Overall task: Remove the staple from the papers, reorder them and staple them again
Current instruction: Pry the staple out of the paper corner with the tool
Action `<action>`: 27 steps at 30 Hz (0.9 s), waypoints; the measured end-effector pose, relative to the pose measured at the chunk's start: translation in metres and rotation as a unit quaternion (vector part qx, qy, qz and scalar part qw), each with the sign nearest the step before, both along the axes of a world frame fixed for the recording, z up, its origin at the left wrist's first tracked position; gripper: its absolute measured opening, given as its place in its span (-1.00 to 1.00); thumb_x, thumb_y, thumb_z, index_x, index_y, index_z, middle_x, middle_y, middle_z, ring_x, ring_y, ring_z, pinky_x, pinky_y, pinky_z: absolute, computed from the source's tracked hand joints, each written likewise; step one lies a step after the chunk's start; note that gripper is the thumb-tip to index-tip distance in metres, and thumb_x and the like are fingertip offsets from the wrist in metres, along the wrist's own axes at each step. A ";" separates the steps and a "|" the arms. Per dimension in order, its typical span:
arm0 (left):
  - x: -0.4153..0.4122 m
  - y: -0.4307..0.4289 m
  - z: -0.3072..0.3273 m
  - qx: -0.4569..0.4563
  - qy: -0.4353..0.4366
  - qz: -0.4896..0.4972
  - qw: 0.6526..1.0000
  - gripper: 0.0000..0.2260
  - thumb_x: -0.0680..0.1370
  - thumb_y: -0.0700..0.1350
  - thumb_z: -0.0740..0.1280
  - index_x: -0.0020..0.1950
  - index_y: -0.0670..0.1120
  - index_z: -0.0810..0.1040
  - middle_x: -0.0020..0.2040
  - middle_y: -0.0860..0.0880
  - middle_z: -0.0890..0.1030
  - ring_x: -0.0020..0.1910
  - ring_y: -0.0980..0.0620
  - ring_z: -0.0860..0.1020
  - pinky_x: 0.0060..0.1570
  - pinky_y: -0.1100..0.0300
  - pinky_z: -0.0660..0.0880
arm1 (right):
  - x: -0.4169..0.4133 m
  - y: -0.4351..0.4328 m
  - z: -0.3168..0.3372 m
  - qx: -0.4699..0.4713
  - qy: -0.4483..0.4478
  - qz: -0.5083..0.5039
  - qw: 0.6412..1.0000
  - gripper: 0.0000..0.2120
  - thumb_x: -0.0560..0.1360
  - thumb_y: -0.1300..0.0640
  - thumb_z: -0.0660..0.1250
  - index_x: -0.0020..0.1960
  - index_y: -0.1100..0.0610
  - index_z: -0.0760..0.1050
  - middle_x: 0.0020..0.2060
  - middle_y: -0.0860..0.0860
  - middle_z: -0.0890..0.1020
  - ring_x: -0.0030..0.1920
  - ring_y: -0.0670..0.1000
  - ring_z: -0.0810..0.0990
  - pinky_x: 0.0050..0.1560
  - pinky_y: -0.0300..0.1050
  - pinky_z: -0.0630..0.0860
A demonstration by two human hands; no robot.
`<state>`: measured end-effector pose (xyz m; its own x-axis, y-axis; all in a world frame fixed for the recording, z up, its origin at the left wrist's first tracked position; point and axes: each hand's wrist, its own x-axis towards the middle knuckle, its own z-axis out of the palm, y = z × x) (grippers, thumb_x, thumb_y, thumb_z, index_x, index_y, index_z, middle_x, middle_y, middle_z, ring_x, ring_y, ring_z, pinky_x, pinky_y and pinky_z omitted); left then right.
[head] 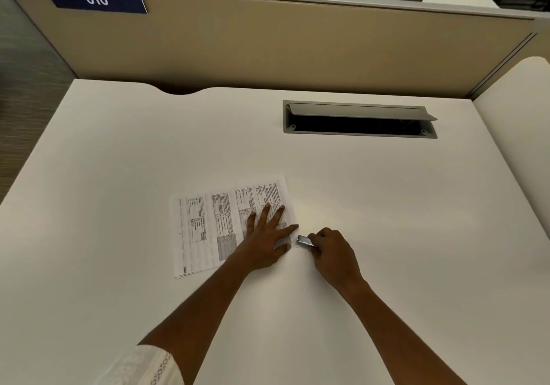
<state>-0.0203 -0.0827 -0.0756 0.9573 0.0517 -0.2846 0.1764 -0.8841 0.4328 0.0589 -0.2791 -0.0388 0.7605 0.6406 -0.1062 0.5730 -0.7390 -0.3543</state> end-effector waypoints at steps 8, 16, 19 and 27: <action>-0.001 0.001 -0.002 0.006 0.003 -0.009 1.000 -0.52 0.68 0.17 0.15 0.60 0.28 0.16 0.68 -0.03 -0.22 0.62 -0.20 -0.35 0.51 -0.28 -0.34 | -0.001 0.002 -0.001 -0.019 -0.012 0.023 0.999 -0.84 0.55 0.19 0.32 0.06 0.05 0.64 -0.19 0.03 0.56 -0.12 0.10 0.52 -0.29 -0.14 0.34; 0.002 -0.001 0.000 -0.003 0.016 -0.006 1.000 -0.56 0.68 0.14 0.17 0.56 0.34 0.23 0.68 -0.05 -0.21 0.61 -0.24 -0.35 0.52 -0.35 -0.31 | 0.005 0.003 0.001 -0.015 0.018 0.046 0.999 -0.79 0.53 0.20 0.33 0.11 0.06 0.65 -0.12 0.04 0.57 -0.09 0.09 0.53 -0.23 -0.16 0.33; 0.001 -0.001 0.002 -0.002 0.011 -0.006 1.000 -0.57 0.67 0.13 0.17 0.55 0.35 0.25 0.68 -0.04 -0.20 0.62 -0.23 -0.34 0.52 -0.35 -0.29 | 0.006 0.004 0.003 -0.011 0.031 0.051 0.998 -0.79 0.53 0.19 0.32 0.11 0.06 0.65 -0.13 0.02 0.55 -0.09 0.06 0.51 -0.23 -0.15 0.38; -0.001 -0.001 0.001 0.005 0.000 -0.001 1.000 -0.57 0.67 0.17 0.15 0.54 0.37 0.23 0.68 -0.01 -0.21 0.61 -0.21 -0.37 0.51 -0.37 -0.33 | 0.000 0.003 0.004 -0.026 0.017 0.047 0.998 -0.74 0.54 0.19 0.32 0.21 0.07 0.63 -0.08 0.05 0.59 -0.07 0.09 0.55 -0.23 -0.16 0.40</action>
<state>-0.0214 -0.0835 -0.0747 0.9576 0.0520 -0.2835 0.1739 -0.8885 0.4246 0.0585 -0.2757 -0.0344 0.6923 0.7024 -0.1653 0.6297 -0.6999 -0.3369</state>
